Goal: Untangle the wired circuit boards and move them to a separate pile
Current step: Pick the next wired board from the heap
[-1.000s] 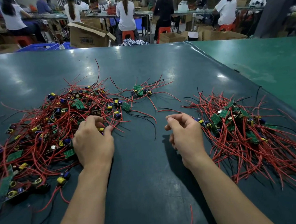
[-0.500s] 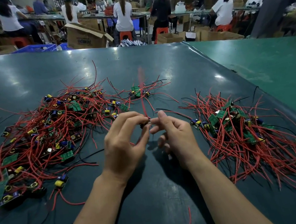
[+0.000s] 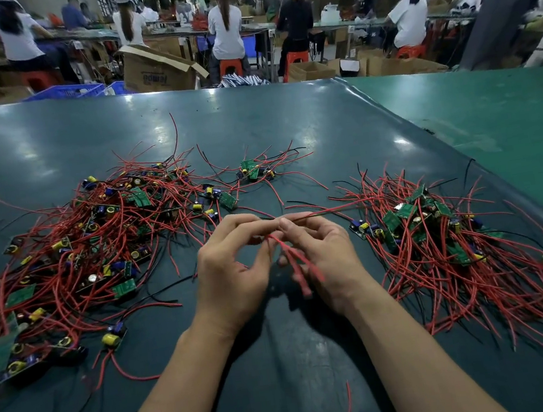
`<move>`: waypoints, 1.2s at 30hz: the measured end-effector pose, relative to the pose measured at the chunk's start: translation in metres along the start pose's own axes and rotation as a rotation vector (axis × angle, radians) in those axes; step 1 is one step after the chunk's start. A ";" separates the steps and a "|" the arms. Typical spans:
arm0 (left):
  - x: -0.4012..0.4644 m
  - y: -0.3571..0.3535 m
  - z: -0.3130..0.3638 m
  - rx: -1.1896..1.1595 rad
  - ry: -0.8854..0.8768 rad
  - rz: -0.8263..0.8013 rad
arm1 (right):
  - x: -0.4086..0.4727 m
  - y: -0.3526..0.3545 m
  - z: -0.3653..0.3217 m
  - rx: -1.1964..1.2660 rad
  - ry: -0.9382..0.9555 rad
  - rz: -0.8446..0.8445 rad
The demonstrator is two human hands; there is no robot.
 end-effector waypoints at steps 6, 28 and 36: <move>-0.001 -0.001 -0.036 -0.497 0.575 0.103 | 0.000 0.007 -0.006 -0.047 0.057 0.122; -0.007 -0.021 -0.043 -0.658 0.733 -0.204 | 0.000 0.045 -0.018 0.149 0.199 0.533; -0.007 -0.022 -0.049 -0.749 0.770 -0.218 | -0.001 0.054 -0.021 0.137 0.276 0.579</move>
Point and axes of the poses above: each hand's wrist, its own x-axis towards the middle knuckle, its own y-axis out of the back of the hand, z = x × y, the point moved 7 cm from there along x, towards the middle knuckle, and after that the axes turned 5 degrees about y, right-handed, at the moved point
